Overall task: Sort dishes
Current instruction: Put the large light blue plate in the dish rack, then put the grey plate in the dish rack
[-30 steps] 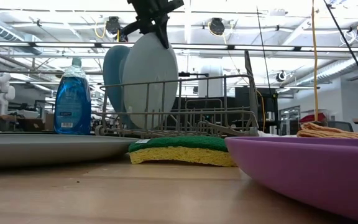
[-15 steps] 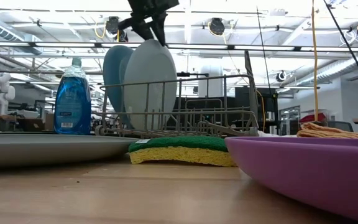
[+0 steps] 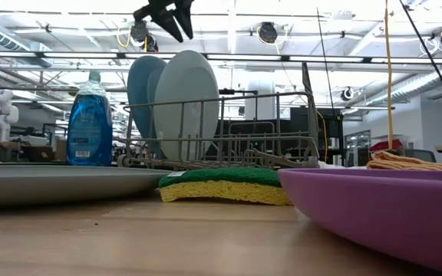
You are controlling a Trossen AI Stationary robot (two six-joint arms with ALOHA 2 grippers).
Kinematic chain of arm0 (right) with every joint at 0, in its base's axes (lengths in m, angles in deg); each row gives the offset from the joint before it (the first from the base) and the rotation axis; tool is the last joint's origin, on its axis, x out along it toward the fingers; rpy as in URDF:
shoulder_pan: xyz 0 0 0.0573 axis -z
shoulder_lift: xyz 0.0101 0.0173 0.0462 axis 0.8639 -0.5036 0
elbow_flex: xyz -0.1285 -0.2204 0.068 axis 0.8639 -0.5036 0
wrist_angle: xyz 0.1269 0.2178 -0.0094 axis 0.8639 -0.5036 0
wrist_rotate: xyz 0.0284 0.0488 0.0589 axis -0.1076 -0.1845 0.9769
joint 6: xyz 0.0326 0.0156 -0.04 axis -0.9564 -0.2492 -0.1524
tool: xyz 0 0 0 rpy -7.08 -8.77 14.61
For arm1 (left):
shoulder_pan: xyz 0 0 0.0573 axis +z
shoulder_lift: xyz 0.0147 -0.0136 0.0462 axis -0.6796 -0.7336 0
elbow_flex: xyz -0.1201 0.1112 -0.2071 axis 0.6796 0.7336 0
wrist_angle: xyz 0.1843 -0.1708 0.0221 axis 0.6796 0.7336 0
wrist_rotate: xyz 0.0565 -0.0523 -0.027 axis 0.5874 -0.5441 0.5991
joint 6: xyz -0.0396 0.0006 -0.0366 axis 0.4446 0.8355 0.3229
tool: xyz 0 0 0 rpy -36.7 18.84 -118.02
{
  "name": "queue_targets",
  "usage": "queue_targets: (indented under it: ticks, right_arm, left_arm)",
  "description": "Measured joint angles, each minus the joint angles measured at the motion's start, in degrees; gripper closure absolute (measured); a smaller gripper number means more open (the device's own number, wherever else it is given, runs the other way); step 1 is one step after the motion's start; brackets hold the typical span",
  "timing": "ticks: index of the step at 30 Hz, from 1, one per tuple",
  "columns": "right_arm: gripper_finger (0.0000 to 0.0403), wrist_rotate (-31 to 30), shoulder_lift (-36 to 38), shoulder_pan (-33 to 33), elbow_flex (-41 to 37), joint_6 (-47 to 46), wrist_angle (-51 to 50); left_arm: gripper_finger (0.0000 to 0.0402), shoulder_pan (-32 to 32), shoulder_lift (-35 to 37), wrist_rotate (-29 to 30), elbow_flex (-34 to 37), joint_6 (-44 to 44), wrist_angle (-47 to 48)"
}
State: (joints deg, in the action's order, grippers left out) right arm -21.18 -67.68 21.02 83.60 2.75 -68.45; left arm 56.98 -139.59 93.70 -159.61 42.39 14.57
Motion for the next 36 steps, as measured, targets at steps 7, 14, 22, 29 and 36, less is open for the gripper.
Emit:
queue_targets:
  ticks: [7, 14, 22, 29, 36]
  right_arm:
    - [0.0232, 0.00, -0.01, 0.04, 0.00, -0.08, 0.00]
    - [0.0232, 0.00, -0.01, 0.17, 0.00, -0.12, 0.09]
    - [0.0232, -0.02, -0.01, 0.11, 0.00, -0.95, 0.14]
    - [0.0232, -0.02, -0.01, 0.11, 0.00, -1.16, 0.12]
    - [0.0232, -0.02, -0.01, 0.11, 0.00, -1.19, 0.03]
  left_arm:
    - [0.0263, -4.43, 0.49, -13.16, 0.00, -12.26, -7.56]
    - [0.0263, -6.27, -3.94, -13.37, 0.00, -12.60, -7.04]
    - [0.0263, -4.36, -6.08, -0.33, 0.09, -7.70, 4.51]
    - [0.0263, -4.62, -4.75, 6.68, 0.09, -4.74, 11.25]
    - [0.0263, -7.61, 1.13, 9.12, 0.09, -4.20, 11.36]
